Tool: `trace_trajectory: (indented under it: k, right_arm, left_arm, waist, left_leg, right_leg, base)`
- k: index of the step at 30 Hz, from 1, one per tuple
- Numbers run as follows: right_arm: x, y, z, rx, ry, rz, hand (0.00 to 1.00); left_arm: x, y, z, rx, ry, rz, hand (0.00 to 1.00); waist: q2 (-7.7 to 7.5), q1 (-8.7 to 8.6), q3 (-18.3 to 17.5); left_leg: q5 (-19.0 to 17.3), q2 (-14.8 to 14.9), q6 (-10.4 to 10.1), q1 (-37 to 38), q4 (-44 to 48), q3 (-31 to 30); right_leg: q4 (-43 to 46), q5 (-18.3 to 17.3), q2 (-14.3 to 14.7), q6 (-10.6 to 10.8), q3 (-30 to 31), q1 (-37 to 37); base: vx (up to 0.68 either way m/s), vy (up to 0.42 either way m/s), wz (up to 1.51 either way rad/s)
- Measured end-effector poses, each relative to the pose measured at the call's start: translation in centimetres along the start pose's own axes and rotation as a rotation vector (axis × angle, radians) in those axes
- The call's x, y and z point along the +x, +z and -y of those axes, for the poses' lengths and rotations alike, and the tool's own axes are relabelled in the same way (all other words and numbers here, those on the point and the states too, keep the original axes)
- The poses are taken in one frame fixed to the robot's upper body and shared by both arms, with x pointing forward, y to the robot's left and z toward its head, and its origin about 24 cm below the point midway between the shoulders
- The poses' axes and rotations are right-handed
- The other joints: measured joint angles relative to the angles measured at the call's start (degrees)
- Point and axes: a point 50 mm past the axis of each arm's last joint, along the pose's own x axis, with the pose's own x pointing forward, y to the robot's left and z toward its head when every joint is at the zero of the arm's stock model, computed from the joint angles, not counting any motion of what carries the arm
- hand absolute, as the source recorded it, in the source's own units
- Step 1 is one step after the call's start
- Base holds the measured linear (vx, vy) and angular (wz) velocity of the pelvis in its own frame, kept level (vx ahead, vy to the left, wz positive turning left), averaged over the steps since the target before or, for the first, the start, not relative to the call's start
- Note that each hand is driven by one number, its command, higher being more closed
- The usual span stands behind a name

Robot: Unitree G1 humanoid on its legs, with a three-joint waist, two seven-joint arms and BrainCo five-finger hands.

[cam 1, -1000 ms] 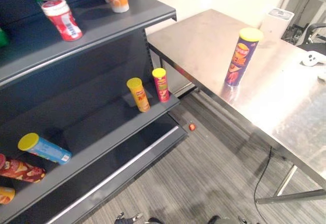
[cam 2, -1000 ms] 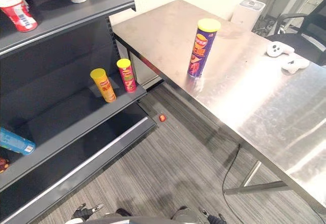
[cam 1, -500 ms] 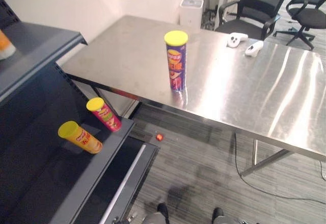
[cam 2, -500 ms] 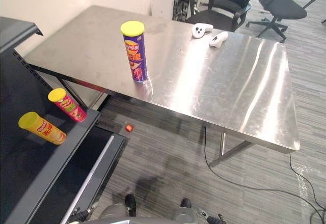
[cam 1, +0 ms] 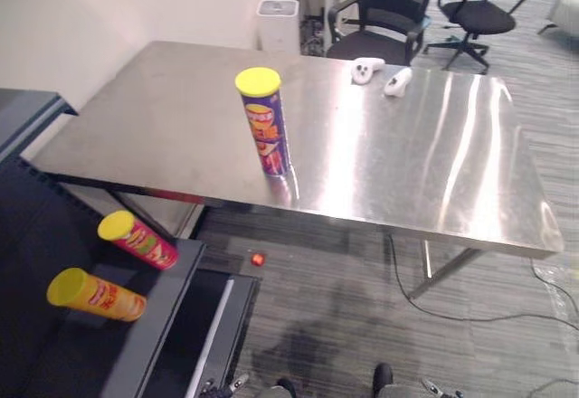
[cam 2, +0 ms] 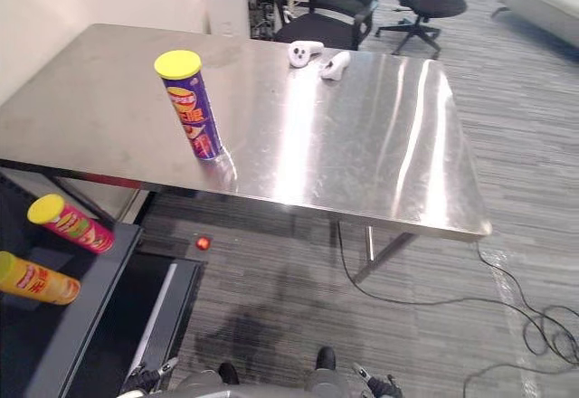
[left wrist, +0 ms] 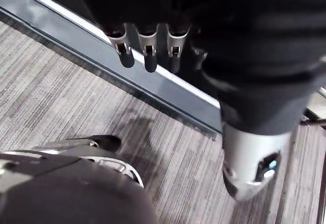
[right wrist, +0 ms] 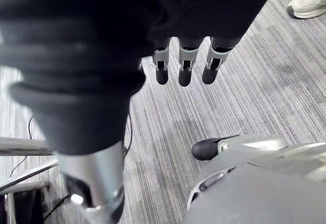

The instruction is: Put the gum and the chips on the shelf.

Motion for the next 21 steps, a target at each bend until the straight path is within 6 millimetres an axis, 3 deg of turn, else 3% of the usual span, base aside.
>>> trace_trajectory:
  k: [5, 10, 15, 18, 21]
  right_arm:
    - [0.0, -0.6, 0.8, 0.151, -0.037, -0.033, 0.0]
    - [0.2, -0.2, 4.6, 0.465, -0.193, -0.033, 0.0]
    - [0.4, 3.5, 10.6, 0.694, -0.374, 0.099, 0.0]
    - [0.3, 6.5, 12.9, 0.786, -0.429, 0.186, 0.0]
    - [0.1, 8.8, 13.8, 0.808, -0.441, 0.254, 0.0]
  left_arm:
    - [0.0, 0.1, 0.1, 0.05, -0.013, 0.008, 0.0]
    - [0.0, -0.3, -0.3, 0.024, 0.004, -0.007, 0.0]
    - [-0.1, -0.7, -0.7, 0.001, 0.017, -0.019, 0.0]
    - [-0.2, -1.0, -0.9, -0.01, 0.021, -0.028, 0.0]
    - [-0.2, -1.2, -1.0, -0.009, 0.019, -0.034, 0.0]
  waist:
    - [-0.1, -0.22, -0.09]
    - [0.18, -0.22, -0.9]
    - [-0.03, -0.56, -2.41]
    - [-0.41, -1.67, -3.48]
    - [-0.26, -1.9, -3.93]
  left_leg:
    - [0.27, -0.95, 0.39, 0.44, -0.5, 0.66]
    - [0.36, -0.85, 0.28, 2.19, -1.62, 0.56]
    - [0.37, -1.0, 0.31, 2.49, -2.06, 0.57]
    - [0.38, -1.14, 0.36, 2.62, -2.26, 0.44]
    - [0.38, -1.24, 0.36, 2.9, -2.38, 0.68]
  right_leg:
    - [-1.47, 0.96, -0.88, 0.93, -0.14, 0.59]
    - [-3.17, 1.32, -0.37, 1.15, -0.55, 2.61]
    - [-3.23, 1.29, -0.35, 1.1, -0.55, 2.53]
    - [-3.22, 1.28, -0.37, 1.09, -0.49, 2.6]
    - [-3.5, 1.21, -0.49, 0.98, -0.4, 2.59]
  base:
    - [-0.08, 0.013, -0.05]
    - [-0.01, -0.028, 0.0]
    - [0.0, -0.004, -0.01]
    - [0.0, -0.007, -0.01]
    - [-0.05, -0.019, -0.04]
